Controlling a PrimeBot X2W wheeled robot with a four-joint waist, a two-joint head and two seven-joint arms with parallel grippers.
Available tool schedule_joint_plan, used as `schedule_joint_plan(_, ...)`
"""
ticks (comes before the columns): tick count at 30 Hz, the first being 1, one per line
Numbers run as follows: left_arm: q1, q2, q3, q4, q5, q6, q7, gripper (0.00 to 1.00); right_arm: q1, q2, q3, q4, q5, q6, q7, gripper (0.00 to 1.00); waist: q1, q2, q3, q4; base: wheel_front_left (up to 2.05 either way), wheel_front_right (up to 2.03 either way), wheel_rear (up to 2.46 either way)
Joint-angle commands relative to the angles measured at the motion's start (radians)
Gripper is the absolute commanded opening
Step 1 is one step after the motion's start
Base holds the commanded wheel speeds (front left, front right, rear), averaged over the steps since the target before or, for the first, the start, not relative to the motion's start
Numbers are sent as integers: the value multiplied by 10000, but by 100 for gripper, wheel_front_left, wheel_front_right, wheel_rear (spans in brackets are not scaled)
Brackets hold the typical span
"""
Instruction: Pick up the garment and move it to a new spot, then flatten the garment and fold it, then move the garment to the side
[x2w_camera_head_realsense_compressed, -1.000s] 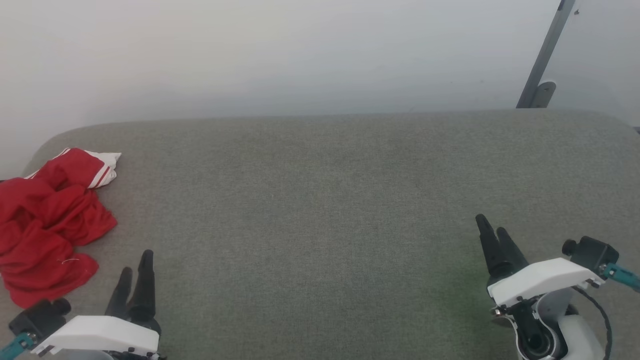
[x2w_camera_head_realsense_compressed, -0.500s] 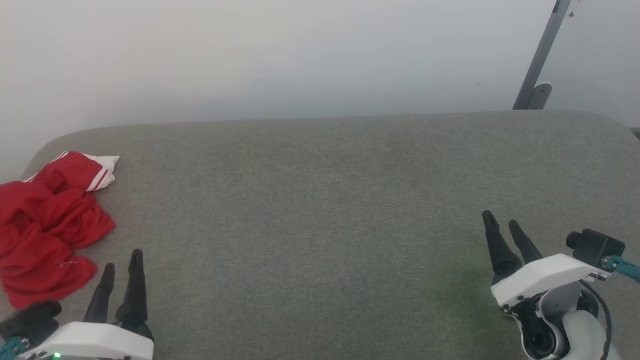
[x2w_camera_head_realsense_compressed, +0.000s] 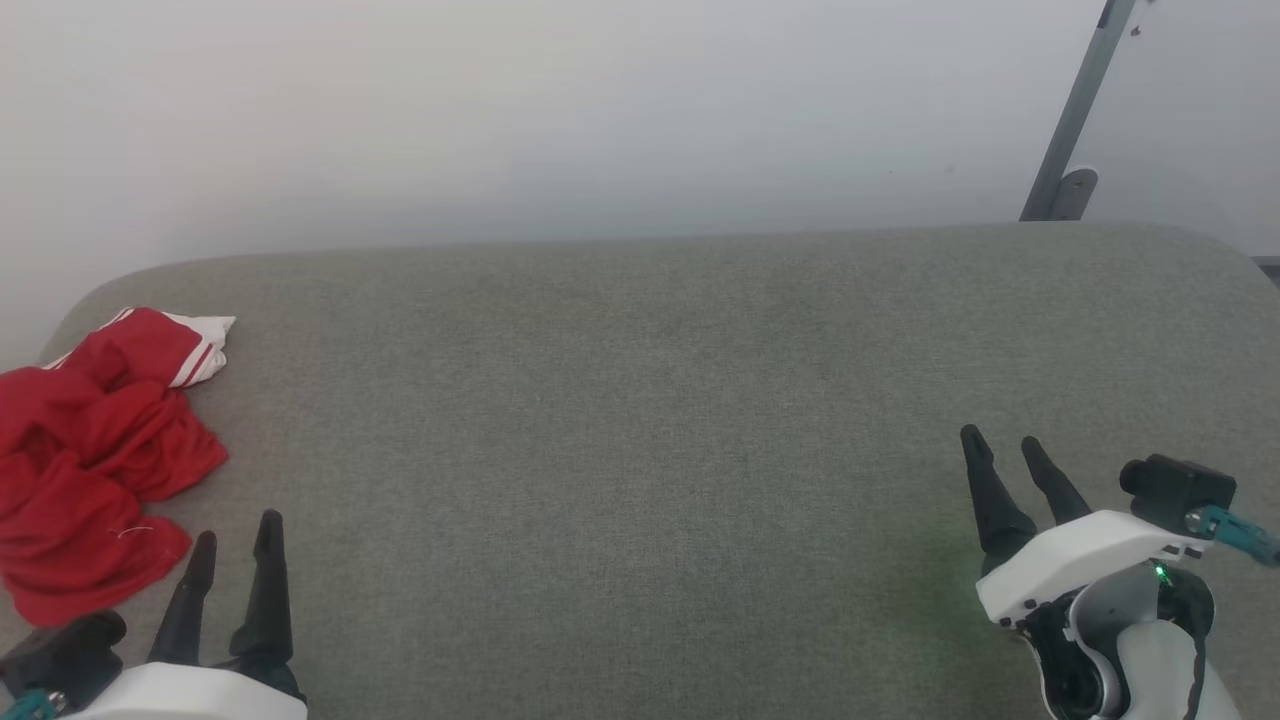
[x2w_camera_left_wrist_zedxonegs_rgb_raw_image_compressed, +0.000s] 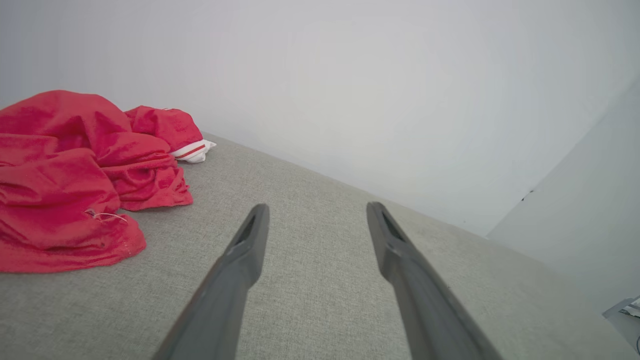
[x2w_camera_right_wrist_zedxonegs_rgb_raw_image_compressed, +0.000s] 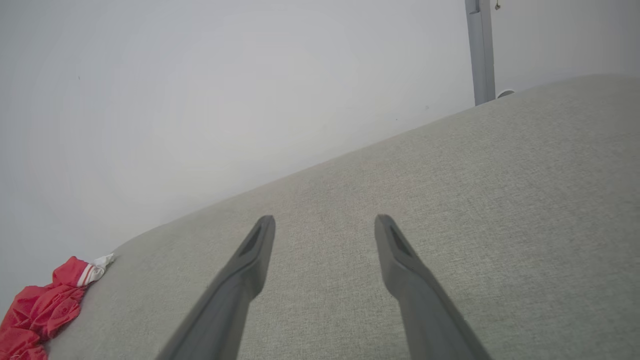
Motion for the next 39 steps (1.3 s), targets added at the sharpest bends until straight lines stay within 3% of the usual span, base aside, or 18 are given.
schedule_joint_plan(1,62,72,58,-131,320,-76,-87,100,-61,-4,18,-118,-272,7,-115,100,0,0,-1,-6,0,0,0)
schedule_joint_plan(39,471,427,138,-313,3164,-383,-901,100,-213,60,252,-52,-3568,9,-617,100,0,0,-100,-209,0,0,0)
